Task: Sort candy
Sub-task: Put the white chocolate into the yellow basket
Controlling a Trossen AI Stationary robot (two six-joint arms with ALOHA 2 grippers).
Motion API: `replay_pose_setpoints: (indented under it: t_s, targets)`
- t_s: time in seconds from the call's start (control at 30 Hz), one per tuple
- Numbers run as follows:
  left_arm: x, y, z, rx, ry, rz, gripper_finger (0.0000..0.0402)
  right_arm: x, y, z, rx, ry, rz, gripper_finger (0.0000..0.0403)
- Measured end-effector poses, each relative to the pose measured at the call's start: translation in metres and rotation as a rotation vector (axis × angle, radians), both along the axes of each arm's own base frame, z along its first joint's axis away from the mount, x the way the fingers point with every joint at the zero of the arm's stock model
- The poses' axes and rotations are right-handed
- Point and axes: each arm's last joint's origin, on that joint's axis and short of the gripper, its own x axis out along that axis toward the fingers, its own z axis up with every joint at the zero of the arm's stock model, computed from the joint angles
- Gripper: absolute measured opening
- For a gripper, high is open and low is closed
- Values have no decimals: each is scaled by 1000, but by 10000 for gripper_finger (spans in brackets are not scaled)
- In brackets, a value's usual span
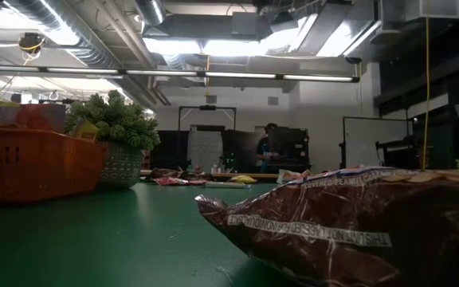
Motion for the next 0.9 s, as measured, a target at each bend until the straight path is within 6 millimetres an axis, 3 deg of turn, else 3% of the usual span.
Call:
replay_pose_setpoints:
  t_s: [0.23,0.5,0.67,0.9]
  targets:
    - [-28,7,18,-104,176,10,35,-21,-8,12,-48,118,2,266]
    - [-97,44,42,-327,581,84,35,-32,-12,-3,-44,344,-20,266]
    - [-136,64,47,-523,814,164,35,-38,-14,-11,-38,454,-54,266]
    - [-168,83,43,-627,1039,278,35,-39,-15,-12,-37,475,-62,266]
